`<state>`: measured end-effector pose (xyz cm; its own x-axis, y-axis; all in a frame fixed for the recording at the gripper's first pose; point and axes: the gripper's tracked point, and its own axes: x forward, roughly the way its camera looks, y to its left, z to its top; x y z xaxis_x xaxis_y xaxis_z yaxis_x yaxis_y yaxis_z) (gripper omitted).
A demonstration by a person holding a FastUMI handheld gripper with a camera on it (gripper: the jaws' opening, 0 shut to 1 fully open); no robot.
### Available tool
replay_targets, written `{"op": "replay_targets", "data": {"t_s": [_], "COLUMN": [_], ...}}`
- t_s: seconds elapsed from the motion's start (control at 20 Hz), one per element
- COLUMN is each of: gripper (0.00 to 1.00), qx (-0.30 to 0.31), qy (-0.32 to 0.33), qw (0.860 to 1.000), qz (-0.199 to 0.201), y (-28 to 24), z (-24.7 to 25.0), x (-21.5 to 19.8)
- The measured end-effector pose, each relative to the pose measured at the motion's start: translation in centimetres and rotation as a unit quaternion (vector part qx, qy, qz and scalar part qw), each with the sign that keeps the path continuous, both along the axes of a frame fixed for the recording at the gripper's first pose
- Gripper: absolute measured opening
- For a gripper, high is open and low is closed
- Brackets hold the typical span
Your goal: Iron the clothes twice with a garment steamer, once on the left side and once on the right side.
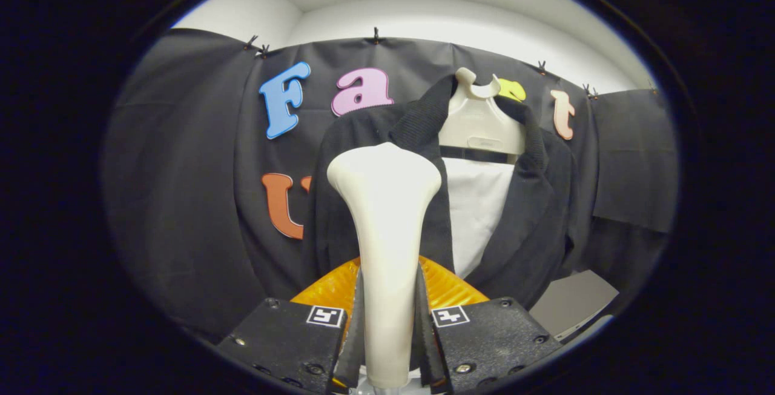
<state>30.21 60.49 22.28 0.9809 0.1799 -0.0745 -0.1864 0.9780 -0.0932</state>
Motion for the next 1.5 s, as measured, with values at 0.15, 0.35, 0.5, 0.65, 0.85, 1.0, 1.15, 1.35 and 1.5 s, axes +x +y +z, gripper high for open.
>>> {"op": "replay_targets", "data": {"t_s": [0.15,0.35,0.5,0.65,0.85,1.0,1.15,1.35,1.5], "gripper": [0.39,0.39,0.39,0.39,0.39,0.39,0.39,0.39,0.39], "qx": [0.002,0.003,0.007,0.008,0.006,0.007,0.005,0.003,-0.007], "qy": [0.011,0.018,0.026,0.037,0.054,0.066,0.082,0.104,0.113], "qw": [1.000,1.000,0.999,0.999,0.998,0.997,0.996,0.994,0.993], "qz": [-0.001,-0.012,-0.019,-0.021,-0.025,-0.027,-0.027,-0.029,-0.032], "y": [0.0,-0.5,-1.2,-1.5,-2.1,-2.4,-2.4,-2.7,-2.8], "z": [-2.1,-4.6,-6.2,-8.0,-10.5,-12.1,-14.1,-17.2,-18.9], "x": [0.4,0.4,0.3,0.2,-0.1,-0.5,-0.8,-1.1,-0.9]}}
